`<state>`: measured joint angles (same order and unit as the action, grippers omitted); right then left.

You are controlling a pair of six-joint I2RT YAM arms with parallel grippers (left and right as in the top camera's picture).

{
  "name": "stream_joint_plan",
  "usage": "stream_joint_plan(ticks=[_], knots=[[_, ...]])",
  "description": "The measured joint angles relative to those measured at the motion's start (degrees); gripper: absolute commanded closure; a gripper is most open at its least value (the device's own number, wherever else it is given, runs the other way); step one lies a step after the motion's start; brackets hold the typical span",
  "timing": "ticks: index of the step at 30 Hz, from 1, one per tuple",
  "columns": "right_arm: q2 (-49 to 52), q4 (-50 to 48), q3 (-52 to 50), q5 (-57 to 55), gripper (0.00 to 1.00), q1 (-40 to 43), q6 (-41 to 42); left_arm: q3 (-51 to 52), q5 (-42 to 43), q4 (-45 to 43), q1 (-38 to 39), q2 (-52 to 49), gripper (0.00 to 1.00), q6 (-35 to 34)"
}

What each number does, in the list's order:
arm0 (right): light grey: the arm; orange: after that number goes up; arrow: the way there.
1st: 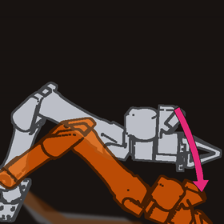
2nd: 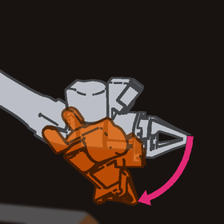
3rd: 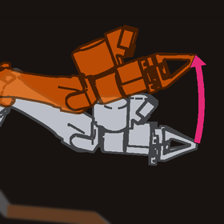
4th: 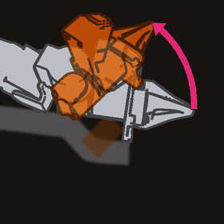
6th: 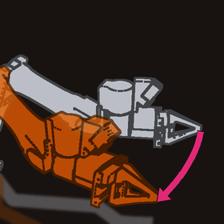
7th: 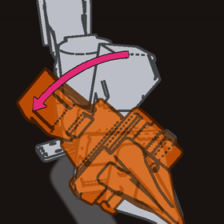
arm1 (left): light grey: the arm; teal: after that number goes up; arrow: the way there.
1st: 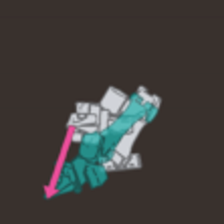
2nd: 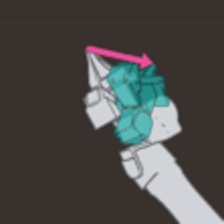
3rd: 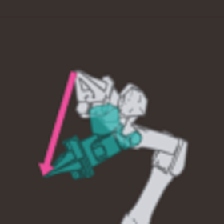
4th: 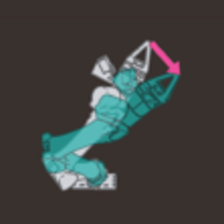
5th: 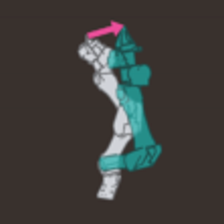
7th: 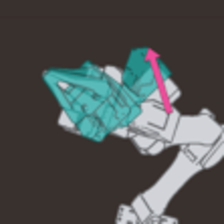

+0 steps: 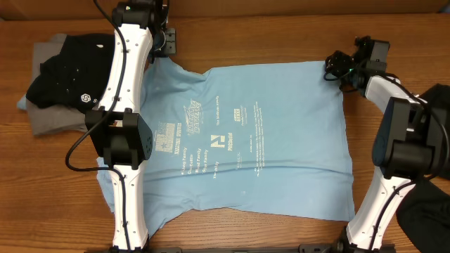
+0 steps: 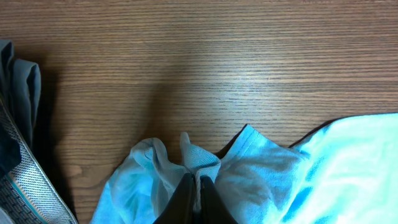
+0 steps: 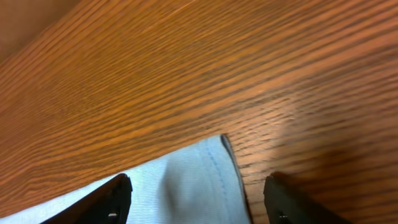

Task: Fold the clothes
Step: 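Grasp the shirt's top-right corner with the right gripper, then hold both top corners and pull them apart to stretch the shirt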

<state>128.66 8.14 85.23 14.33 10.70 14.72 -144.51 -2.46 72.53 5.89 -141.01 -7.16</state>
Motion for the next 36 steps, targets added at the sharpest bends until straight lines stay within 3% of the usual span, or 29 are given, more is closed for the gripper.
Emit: stream_joint_plan(ticks=[3,13,19,24,30,36], knots=[[0.33,0.02,0.17,0.79,0.54,-0.55,-0.61,0.02,0.00,0.02,0.00,0.00,0.96,0.00],[0.63,1.77,0.24,2.25,0.85,-0.46,-0.35,0.00,0.02,0.59,0.00,0.00,0.96,0.00],[-1.88,6.78,0.26,2.27,0.87,1.29,0.07,-0.26,0.02,0.83,0.00,0.00,0.96,0.02],[-9.92,12.44,0.26,2.23,0.90,2.75,0.15,-0.63,0.00,0.83,0.00,0.81,0.96,0.02],[-19.89,18.95,0.33,2.34,0.86,3.91,0.26,-0.85,-0.20,3.02,-0.26,5.03,0.96,0.02],[-22.12,25.09,0.37,2.27,0.85,4.90,0.24,-1.60,-0.70,6.19,-0.72,7.19,0.96,0.02]])
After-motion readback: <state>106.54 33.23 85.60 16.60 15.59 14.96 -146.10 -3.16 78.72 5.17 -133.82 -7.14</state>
